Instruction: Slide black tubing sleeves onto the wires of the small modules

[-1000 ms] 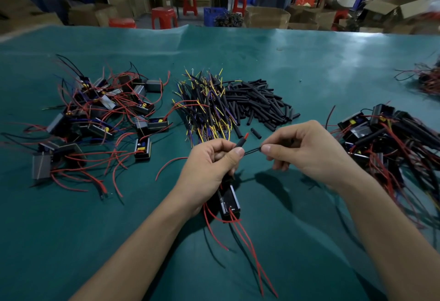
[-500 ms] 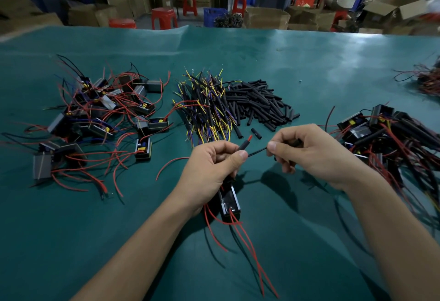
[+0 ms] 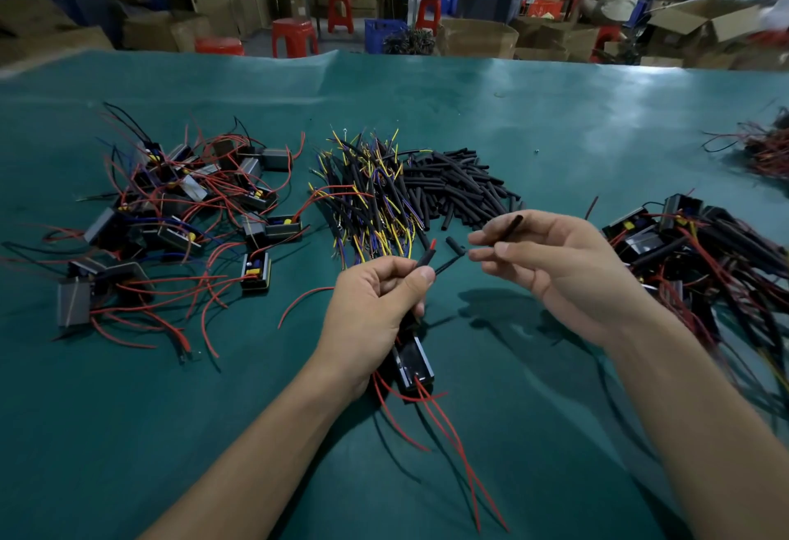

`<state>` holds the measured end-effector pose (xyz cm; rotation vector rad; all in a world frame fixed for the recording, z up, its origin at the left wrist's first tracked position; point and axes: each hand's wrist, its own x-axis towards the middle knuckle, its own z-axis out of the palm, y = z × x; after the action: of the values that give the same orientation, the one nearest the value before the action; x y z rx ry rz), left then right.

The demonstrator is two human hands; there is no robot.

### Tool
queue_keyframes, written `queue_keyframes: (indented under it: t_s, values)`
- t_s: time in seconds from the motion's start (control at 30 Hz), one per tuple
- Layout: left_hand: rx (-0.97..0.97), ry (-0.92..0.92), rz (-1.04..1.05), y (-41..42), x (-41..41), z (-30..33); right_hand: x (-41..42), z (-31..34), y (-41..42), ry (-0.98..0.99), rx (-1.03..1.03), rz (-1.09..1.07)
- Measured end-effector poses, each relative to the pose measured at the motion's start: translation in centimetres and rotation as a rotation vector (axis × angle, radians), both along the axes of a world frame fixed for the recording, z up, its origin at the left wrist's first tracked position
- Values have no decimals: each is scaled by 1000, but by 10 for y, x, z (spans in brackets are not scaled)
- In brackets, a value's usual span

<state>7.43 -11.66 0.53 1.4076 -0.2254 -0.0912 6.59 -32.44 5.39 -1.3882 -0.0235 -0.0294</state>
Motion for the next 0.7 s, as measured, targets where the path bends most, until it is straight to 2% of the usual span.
queue_keyframes:
  t_s: [0.2,0.53,0.7]
  values:
    - [-39,10,13,-1,2,1,0,-1,11,-33,-52,-117]
    - [-32,-7,24,0,2,-1,-3,-1,32,-84,139,-186]
    - [-39,-13,17,0,3,-2,-5,-1,35,-79,86,-180]
